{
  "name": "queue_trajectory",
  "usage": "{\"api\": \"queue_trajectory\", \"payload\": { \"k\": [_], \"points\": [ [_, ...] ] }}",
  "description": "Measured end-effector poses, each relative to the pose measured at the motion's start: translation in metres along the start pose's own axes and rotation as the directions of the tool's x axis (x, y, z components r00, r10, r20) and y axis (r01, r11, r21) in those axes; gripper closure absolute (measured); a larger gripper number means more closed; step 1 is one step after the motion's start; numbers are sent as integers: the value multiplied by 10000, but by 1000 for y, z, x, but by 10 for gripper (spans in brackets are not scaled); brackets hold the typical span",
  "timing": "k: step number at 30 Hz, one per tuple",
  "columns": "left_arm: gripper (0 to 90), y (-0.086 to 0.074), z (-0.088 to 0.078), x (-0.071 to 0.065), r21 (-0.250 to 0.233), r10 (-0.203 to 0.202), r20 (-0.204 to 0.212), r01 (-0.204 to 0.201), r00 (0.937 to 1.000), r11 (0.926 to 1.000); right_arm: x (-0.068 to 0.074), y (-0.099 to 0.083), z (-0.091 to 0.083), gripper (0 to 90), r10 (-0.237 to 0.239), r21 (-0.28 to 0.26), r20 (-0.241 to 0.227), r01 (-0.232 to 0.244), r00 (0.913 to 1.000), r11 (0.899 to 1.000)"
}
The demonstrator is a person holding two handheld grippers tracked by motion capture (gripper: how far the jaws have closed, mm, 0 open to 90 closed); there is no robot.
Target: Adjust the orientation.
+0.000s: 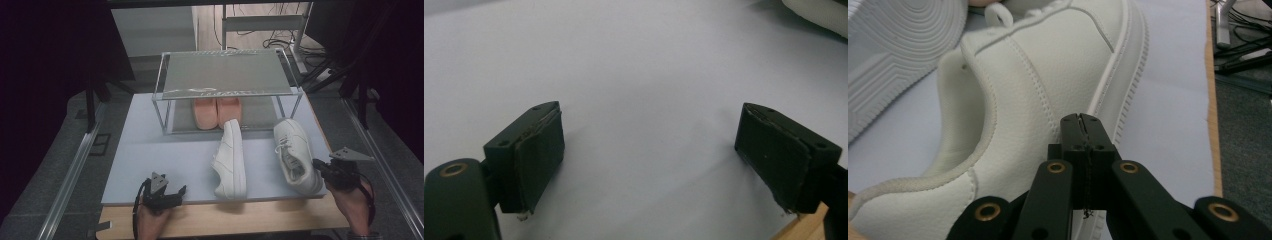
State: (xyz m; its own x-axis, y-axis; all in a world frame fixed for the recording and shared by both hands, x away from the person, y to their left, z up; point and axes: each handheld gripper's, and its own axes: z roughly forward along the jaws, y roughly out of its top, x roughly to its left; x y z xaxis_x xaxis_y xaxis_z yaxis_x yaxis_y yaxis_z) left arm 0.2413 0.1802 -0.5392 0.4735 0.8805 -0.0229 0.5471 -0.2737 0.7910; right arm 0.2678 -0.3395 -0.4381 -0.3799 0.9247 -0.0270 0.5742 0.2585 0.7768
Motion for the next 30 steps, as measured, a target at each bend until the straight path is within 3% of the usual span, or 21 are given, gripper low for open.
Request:
{"api": "queue_trajectory", "payload": {
  "k": [8,19,25,30],
  "points": [
    [124,0,0,0,-9,-4,6,4,10000,10000,-16,-10,-1,893,582,-21,-165,-582,9982,9983],
    [125,0,0,0,4,-5,-5,5,10000,10000,-34,-10,-18,749,1233,-498,163,-1223,9922,9912],
    [124,0,0,0,-9,-12,-4,12,10000,10000,-35,-9,-16,681,1201,-392,-73,-1203,9927,9920],
    [124,0,0,0,-14,-15,0,15,10000,10000,-35,-4,-4,633,1027,5,10,-1027,9947,9947]
  ]
}}
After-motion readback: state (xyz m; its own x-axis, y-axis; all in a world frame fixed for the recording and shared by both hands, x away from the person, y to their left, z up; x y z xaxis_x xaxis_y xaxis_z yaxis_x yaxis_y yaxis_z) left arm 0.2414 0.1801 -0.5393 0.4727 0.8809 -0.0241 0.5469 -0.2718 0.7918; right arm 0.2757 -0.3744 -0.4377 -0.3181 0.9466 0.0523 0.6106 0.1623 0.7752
